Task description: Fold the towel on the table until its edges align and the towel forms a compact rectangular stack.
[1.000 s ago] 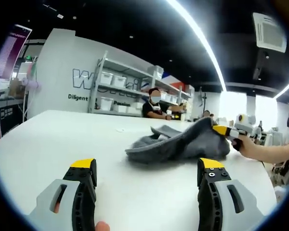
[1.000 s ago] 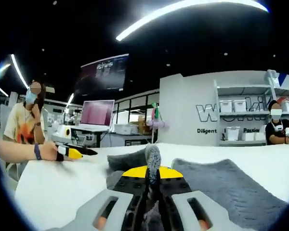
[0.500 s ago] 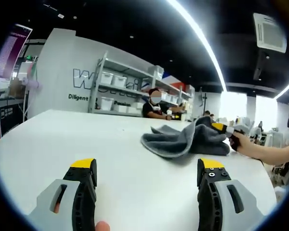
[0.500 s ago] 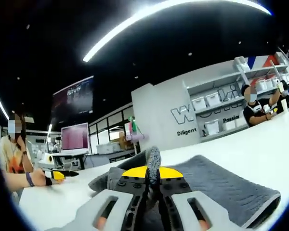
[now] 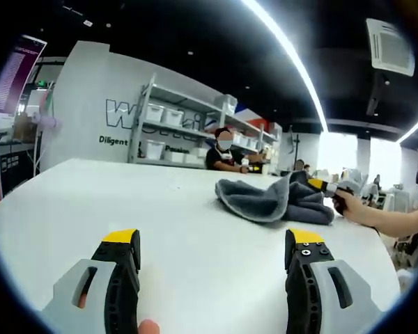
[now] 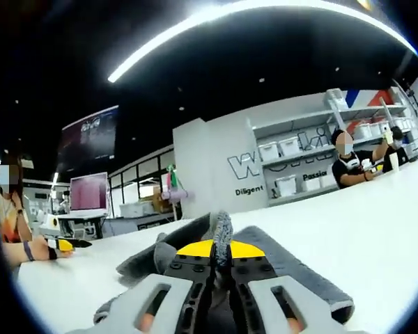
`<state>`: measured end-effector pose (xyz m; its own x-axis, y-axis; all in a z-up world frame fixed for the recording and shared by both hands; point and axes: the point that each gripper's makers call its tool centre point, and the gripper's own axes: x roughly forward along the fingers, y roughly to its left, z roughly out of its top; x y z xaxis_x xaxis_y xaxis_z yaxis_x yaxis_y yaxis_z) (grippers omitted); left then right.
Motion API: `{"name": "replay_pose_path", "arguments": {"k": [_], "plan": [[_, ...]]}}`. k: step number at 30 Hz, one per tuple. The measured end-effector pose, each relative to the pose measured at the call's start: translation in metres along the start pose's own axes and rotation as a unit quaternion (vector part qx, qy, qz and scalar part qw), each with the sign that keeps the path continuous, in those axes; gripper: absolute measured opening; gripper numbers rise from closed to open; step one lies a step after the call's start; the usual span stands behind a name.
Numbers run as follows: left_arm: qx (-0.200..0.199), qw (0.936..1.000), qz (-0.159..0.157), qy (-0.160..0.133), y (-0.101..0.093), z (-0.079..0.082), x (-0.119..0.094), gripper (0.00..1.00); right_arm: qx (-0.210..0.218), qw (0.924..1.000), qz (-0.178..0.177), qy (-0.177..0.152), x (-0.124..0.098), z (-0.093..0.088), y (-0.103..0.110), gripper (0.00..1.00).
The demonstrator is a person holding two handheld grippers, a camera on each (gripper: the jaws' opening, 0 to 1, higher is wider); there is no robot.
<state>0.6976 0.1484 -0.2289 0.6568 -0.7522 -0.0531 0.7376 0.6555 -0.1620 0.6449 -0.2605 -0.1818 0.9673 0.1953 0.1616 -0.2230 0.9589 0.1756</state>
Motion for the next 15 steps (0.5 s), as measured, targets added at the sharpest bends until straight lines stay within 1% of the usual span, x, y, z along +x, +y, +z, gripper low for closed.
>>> {"name": "replay_pose_path", "arguments": {"k": [8, 13, 15], "plan": [[0.000, 1.0000, 0.001, 0.000, 0.001, 0.000, 0.000, 0.84, -0.002, 0.9994, -0.028, 0.022, -0.009, -0.005, -0.023, 0.02], [0.000, 1.0000, 0.001, 0.001, 0.002, 0.000, 0.000, 0.83, 0.009, 0.9982, -0.040, 0.043, -0.008, -0.014, -0.028, 0.02], [0.001, 1.0000, 0.001, 0.001, 0.002, 0.000, 0.000, 0.83, 0.006, 0.9980, -0.041, 0.048, -0.008, -0.016, -0.028, 0.02]]}}
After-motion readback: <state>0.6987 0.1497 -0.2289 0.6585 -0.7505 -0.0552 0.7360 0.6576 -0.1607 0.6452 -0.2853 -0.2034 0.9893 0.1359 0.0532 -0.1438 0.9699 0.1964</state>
